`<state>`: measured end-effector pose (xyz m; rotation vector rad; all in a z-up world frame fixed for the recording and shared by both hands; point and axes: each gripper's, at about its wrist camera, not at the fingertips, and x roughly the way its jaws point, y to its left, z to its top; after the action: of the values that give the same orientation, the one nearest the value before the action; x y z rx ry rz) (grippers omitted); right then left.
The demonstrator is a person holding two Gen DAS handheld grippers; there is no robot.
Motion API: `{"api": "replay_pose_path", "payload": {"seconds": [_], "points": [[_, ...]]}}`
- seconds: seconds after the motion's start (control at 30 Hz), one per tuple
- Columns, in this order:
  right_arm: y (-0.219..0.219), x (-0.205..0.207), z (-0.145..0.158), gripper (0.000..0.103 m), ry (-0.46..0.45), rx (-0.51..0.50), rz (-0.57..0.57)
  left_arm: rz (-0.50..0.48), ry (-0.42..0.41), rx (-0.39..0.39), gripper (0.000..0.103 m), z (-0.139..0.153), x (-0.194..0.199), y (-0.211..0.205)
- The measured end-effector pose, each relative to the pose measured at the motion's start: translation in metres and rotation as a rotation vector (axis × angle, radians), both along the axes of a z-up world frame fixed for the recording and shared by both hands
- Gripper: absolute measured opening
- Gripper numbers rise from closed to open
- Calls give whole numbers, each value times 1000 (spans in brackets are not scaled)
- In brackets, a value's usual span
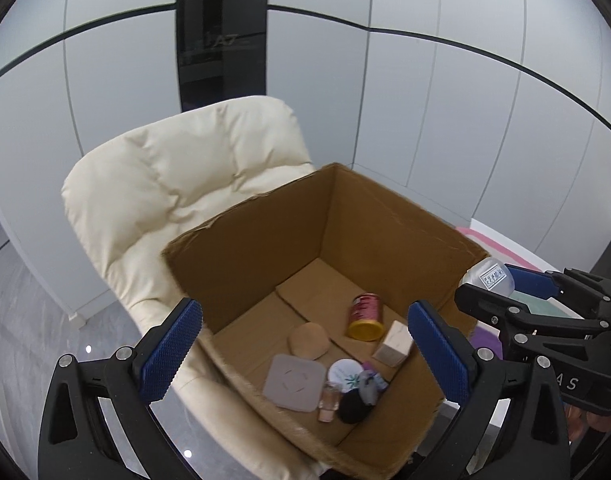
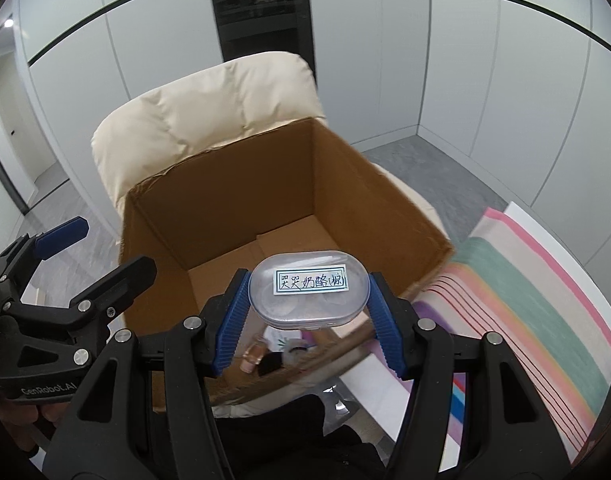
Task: Organize objects
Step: 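Open the left tool over the box while the right tool releases the clear case in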
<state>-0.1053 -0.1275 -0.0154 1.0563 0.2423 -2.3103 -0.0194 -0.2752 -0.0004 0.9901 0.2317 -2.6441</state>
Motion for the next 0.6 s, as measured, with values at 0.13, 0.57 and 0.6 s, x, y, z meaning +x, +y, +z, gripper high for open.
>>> {"api": "replay_pose_path", "payload": {"seconds": [0.13, 0.57, 0.6], "points": [[-15, 4, -3, 61, -4, 7, 26, 27, -6, 19, 103, -1, 6, -13], [0, -2, -6, 92, 3, 12, -32, 16, 3, 15, 103, 1, -2, -7], [4, -4, -6, 96, 1, 13, -47, 13, 6, 20, 103, 1, -4, -5]]}}
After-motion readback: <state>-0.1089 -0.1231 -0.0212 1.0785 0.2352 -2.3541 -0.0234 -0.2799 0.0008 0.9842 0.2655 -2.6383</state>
